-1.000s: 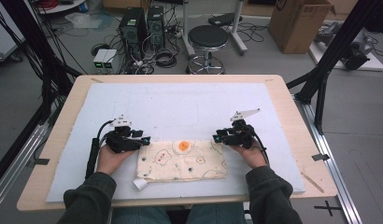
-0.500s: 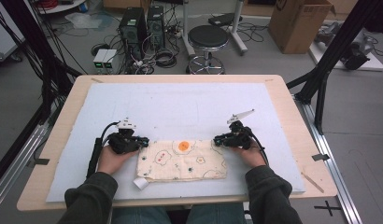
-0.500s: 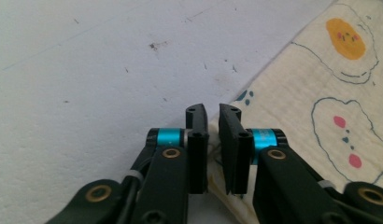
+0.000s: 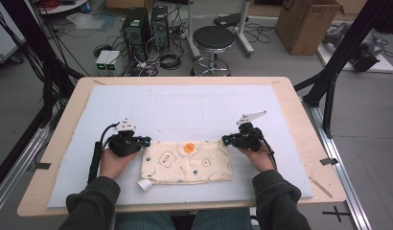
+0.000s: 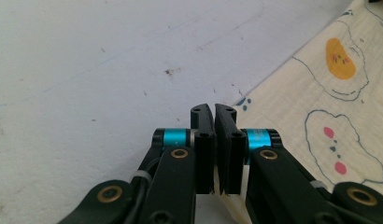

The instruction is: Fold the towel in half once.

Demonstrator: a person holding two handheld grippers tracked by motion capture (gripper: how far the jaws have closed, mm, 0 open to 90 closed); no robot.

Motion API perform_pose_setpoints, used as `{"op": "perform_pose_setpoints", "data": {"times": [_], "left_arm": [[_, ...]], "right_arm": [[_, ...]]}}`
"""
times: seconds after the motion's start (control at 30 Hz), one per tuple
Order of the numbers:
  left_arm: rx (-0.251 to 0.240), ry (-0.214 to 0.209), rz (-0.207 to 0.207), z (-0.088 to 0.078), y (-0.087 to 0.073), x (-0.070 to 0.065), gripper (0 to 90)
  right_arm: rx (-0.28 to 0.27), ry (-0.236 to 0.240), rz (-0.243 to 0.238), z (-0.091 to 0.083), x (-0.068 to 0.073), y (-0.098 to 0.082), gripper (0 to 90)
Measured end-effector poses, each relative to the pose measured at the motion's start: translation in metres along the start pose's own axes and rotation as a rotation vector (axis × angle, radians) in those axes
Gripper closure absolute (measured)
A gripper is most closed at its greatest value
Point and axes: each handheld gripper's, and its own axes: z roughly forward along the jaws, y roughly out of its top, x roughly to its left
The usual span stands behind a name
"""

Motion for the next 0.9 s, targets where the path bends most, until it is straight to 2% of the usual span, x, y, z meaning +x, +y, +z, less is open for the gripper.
{"op": "perform_pose_setpoints", "data": {"times": [0.17, 0.23, 0.63, 0.77, 0.9], "left_arm": [[0.029, 0.019, 0.0, 0.008, -0.002, 0.001, 86.1], [0.029, 0.018, -0.014, 0.009, -0.003, 0.002, 86.1], [0.016, 0.025, -0.024, 0.011, -0.007, 0.002, 85.8], [0.006, 0.026, -0.004, 0.009, -0.005, 0.0, 81.5], [-0.048, -0.003, -0.016, 0.001, -0.002, 0.0, 73.6]], "right_arm": [[0.064, -0.036, -0.014, 0.012, -0.002, -0.002, 86.0], [0.052, -0.039, -0.016, 0.013, -0.003, -0.003, 86.0], [0.007, -0.029, 0.011, 0.013, -0.005, -0.011, 85.7], [0.004, -0.026, 0.026, 0.013, -0.005, -0.012, 79.8], [-0.03, -0.01, 0.03, 0.009, -0.004, -0.011, 72.3]]}}
